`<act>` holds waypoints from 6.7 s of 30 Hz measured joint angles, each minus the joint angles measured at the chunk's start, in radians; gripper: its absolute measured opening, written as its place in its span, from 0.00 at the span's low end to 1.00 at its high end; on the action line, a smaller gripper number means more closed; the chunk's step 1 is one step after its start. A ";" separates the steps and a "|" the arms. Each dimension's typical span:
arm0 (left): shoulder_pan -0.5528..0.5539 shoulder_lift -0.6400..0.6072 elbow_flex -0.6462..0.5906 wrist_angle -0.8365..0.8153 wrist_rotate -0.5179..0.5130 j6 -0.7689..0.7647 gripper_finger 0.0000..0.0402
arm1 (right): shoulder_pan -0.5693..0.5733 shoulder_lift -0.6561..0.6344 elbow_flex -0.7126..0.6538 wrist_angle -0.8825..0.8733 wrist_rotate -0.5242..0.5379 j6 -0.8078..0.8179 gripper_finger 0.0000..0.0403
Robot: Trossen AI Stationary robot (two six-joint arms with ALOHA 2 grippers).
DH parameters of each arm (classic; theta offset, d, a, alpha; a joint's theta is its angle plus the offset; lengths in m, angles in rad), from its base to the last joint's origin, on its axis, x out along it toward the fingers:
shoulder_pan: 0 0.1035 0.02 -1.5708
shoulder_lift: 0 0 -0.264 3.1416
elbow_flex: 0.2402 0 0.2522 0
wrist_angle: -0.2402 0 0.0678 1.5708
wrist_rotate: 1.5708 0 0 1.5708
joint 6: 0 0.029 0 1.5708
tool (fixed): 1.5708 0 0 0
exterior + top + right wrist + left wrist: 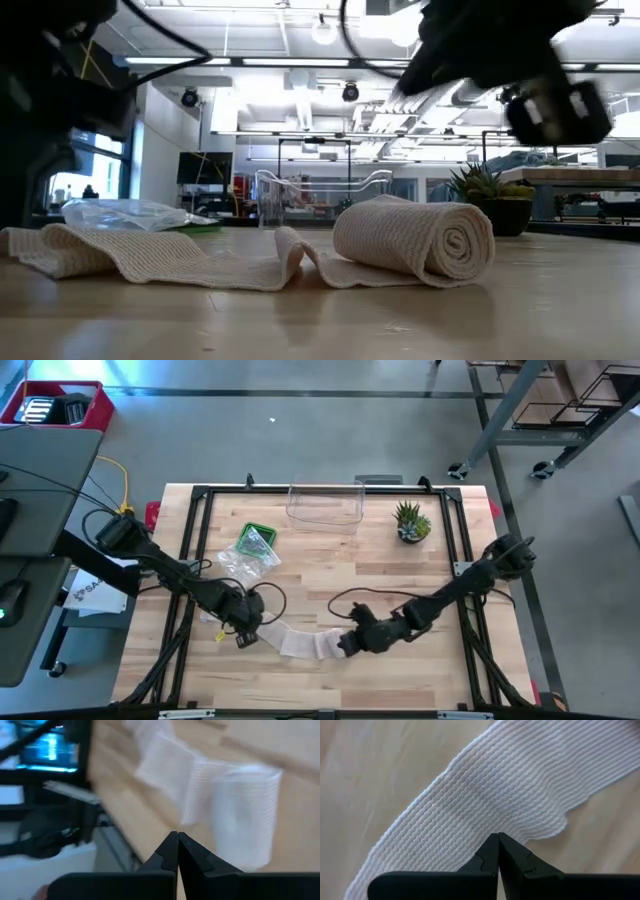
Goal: Roll bandage
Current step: Roll the bandage
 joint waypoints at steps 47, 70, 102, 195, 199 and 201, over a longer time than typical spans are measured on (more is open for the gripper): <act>-0.132 0.000 -0.012 0.081 0.352 -0.640 0.00 | -0.061 0.151 0.007 -0.127 -0.150 0.093 0.00; 0.165 0.000 0.066 0.240 0.069 -0.227 0.00 | 0.025 -0.245 -0.301 -0.315 -0.005 0.337 0.00; 0.218 0.000 0.080 0.316 0.025 -0.155 0.00 | 0.026 -0.457 -0.269 -0.403 0.182 0.155 0.00; 0.256 0.709 0.725 0.415 -0.080 0.243 0.00 | 0.116 -0.253 -0.305 -0.323 0.084 0.398 0.00; 0.256 0.710 0.725 0.414 -0.080 0.243 0.00 | 0.118 -0.253 -0.305 -0.314 0.114 0.431 0.00; 0.255 0.710 0.725 0.414 -0.078 0.243 0.00 | 0.122 -0.253 -0.305 -0.313 0.111 0.433 0.00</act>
